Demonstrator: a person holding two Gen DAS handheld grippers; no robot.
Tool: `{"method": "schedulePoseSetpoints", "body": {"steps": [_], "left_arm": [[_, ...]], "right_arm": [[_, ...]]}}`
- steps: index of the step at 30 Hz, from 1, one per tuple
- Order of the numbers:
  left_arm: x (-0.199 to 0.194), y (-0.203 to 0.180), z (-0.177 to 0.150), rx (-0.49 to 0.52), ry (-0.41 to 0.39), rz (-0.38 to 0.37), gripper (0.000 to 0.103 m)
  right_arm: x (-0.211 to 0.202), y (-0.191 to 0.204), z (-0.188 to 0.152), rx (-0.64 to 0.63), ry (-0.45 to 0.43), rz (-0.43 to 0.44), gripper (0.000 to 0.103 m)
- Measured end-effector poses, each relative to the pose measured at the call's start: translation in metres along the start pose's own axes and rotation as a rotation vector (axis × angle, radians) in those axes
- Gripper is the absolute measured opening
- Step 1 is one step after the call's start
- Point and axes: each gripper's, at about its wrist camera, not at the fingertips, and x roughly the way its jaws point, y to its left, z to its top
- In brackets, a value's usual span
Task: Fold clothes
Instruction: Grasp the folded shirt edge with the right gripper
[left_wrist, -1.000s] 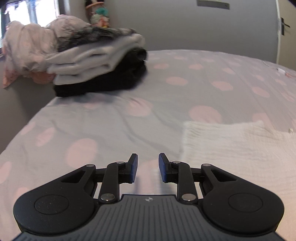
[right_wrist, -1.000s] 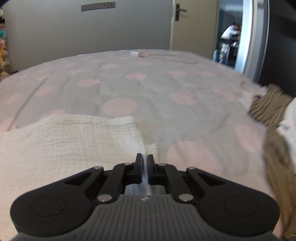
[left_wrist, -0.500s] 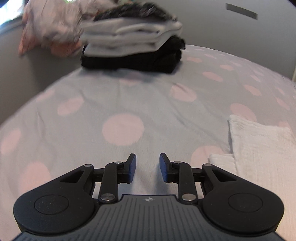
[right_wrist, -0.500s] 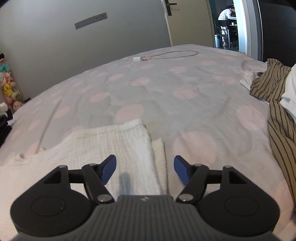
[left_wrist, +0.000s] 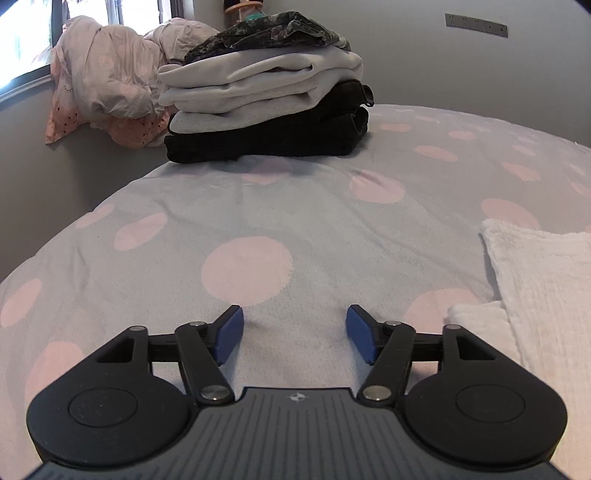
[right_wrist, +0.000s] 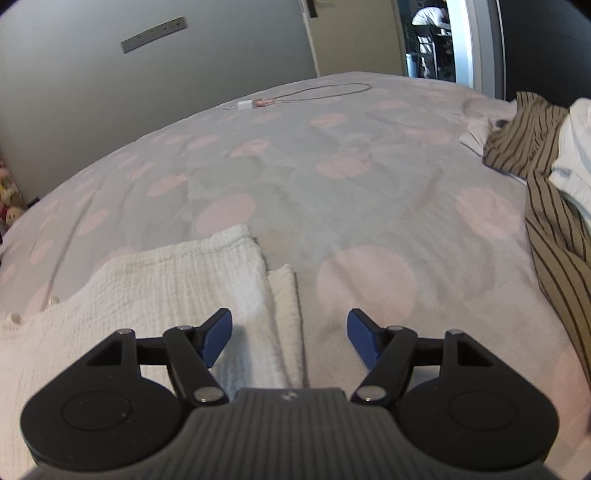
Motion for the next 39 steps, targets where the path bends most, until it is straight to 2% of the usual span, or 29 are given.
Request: {"method": "schedulePoseSetpoints", "body": {"steps": [3, 5, 7, 11, 18, 21, 24, 28, 29, 31, 35, 39], "left_arm": [[0.002, 0.001, 0.0, -0.012, 0.005, 0.041, 0.096], [0.0, -0.001, -0.001, -0.006, 0.003, 0.07, 0.101], [-0.002, -0.003, -0.002, 0.004, -0.005, 0.091, 0.101], [-0.004, -0.005, -0.004, 0.022, -0.017, 0.105, 0.101], [-0.004, -0.007, -0.006, 0.037, -0.031, 0.113, 0.101], [-0.003, -0.005, -0.006, 0.03, -0.029, 0.106, 0.101], [-0.001, 0.005, -0.006, -0.027, -0.015, 0.061, 0.102], [0.001, 0.018, -0.008, -0.095, -0.006, 0.009, 0.103], [0.001, 0.018, -0.008, -0.1, -0.006, 0.006, 0.103], [0.0, 0.016, -0.008, -0.09, -0.007, 0.015, 0.103], [-0.001, 0.009, -0.008, -0.058, -0.013, 0.046, 0.103], [0.0, 0.012, -0.008, -0.072, -0.008, 0.034, 0.103]], "right_arm": [[-0.002, -0.004, 0.002, 0.033, 0.001, 0.027, 0.072], [-0.002, -0.006, 0.004, 0.051, 0.0, 0.055, 0.072], [0.0, -0.007, 0.005, 0.061, 0.0, 0.076, 0.072], [0.008, -0.003, 0.004, 0.017, 0.024, 0.042, 0.068], [0.011, 0.004, -0.001, -0.047, 0.029, 0.016, 0.068], [0.012, 0.006, -0.003, -0.075, 0.031, 0.014, 0.061], [0.013, 0.013, -0.007, -0.132, 0.039, 0.011, 0.052], [0.012, 0.019, -0.01, -0.177, 0.047, 0.03, 0.03], [0.011, 0.02, -0.011, -0.178, 0.046, 0.038, 0.02], [0.009, 0.023, -0.012, -0.184, 0.042, 0.051, 0.012], [0.006, 0.029, -0.014, -0.212, 0.023, 0.045, 0.01], [0.006, 0.029, -0.015, -0.208, 0.024, 0.048, 0.01]]}}
